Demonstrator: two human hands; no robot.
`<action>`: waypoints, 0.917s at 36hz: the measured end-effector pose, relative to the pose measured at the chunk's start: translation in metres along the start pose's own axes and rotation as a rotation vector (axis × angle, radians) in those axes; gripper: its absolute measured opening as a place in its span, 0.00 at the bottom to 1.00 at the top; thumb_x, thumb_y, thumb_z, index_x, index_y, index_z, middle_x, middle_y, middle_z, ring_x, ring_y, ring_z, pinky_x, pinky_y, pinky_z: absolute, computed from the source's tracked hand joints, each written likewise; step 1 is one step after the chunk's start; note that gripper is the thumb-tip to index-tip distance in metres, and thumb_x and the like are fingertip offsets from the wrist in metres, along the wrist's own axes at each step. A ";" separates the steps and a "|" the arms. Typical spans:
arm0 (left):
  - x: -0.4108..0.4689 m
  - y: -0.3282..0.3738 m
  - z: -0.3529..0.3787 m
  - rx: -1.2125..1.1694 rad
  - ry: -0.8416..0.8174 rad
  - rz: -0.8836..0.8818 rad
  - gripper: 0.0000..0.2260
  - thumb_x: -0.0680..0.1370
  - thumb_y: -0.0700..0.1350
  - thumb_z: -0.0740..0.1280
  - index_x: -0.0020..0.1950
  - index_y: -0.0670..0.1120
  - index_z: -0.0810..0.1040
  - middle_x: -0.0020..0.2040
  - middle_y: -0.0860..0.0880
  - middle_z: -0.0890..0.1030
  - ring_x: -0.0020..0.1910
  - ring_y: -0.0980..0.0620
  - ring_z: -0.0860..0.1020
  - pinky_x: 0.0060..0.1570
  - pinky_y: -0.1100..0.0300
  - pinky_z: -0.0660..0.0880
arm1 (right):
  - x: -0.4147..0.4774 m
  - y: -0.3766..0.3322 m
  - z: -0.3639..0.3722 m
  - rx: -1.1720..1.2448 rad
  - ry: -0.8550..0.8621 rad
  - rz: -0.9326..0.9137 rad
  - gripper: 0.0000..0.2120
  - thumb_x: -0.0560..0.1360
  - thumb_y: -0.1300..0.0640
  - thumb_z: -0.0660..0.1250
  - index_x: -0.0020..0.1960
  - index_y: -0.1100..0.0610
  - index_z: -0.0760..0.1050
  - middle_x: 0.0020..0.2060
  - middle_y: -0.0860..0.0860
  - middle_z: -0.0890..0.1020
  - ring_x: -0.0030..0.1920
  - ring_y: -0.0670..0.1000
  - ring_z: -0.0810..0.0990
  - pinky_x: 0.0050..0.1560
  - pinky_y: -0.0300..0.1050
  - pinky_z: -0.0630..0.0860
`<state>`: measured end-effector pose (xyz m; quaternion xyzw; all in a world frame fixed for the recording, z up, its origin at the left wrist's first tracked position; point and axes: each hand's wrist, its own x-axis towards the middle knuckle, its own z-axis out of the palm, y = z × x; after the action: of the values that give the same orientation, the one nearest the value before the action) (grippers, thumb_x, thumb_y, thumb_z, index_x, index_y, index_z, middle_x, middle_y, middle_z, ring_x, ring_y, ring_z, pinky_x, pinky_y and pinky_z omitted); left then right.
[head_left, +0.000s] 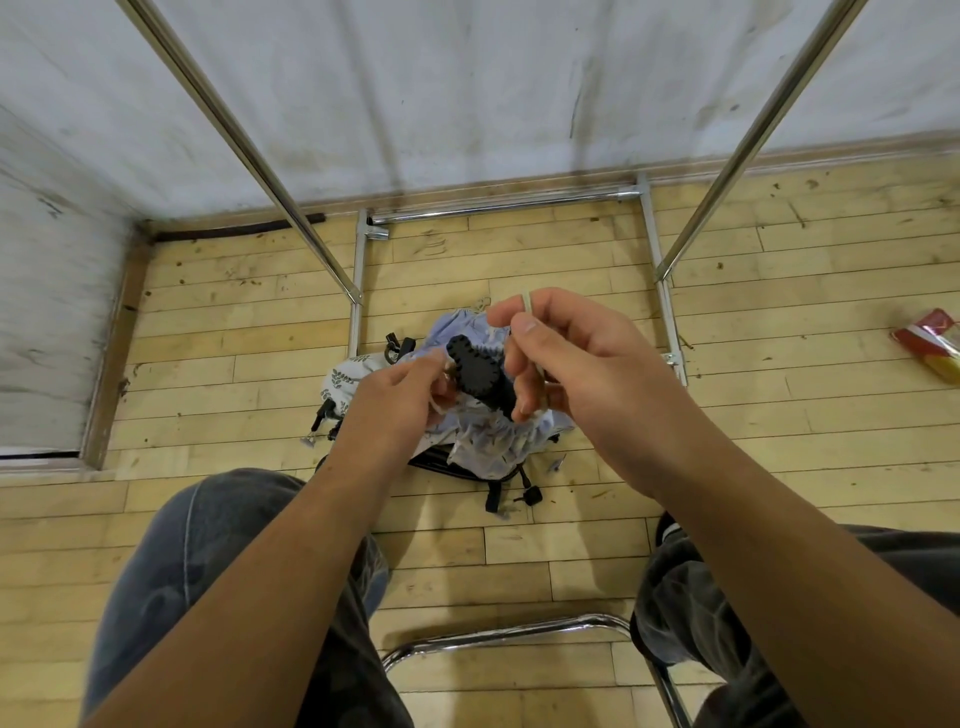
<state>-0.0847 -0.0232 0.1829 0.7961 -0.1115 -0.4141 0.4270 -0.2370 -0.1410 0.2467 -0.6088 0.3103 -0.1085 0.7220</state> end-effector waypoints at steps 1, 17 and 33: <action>-0.001 0.001 0.000 -0.008 -0.009 0.010 0.22 0.79 0.63 0.65 0.32 0.52 0.80 0.37 0.50 0.83 0.44 0.47 0.82 0.63 0.40 0.78 | 0.000 0.000 0.000 -0.008 -0.003 0.008 0.11 0.86 0.56 0.59 0.58 0.51 0.80 0.40 0.50 0.79 0.35 0.50 0.78 0.49 0.53 0.82; -0.009 0.002 0.002 0.245 -0.073 0.213 0.14 0.78 0.48 0.73 0.43 0.42 0.71 0.36 0.44 0.70 0.33 0.53 0.67 0.34 0.62 0.69 | 0.000 0.002 0.006 -0.102 -0.122 0.078 0.11 0.86 0.55 0.59 0.63 0.50 0.78 0.52 0.45 0.87 0.51 0.48 0.85 0.55 0.49 0.83; -0.021 0.010 0.003 0.122 -0.142 0.379 0.11 0.80 0.48 0.71 0.61 0.58 0.82 0.55 0.56 0.85 0.57 0.58 0.82 0.61 0.52 0.79 | -0.002 0.009 0.011 -0.176 -0.185 0.130 0.13 0.86 0.53 0.61 0.66 0.39 0.76 0.54 0.35 0.84 0.58 0.31 0.80 0.59 0.31 0.77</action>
<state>-0.0988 -0.0201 0.2018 0.7541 -0.3139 -0.3738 0.4395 -0.2338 -0.1291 0.2392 -0.6557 0.2895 0.0227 0.6969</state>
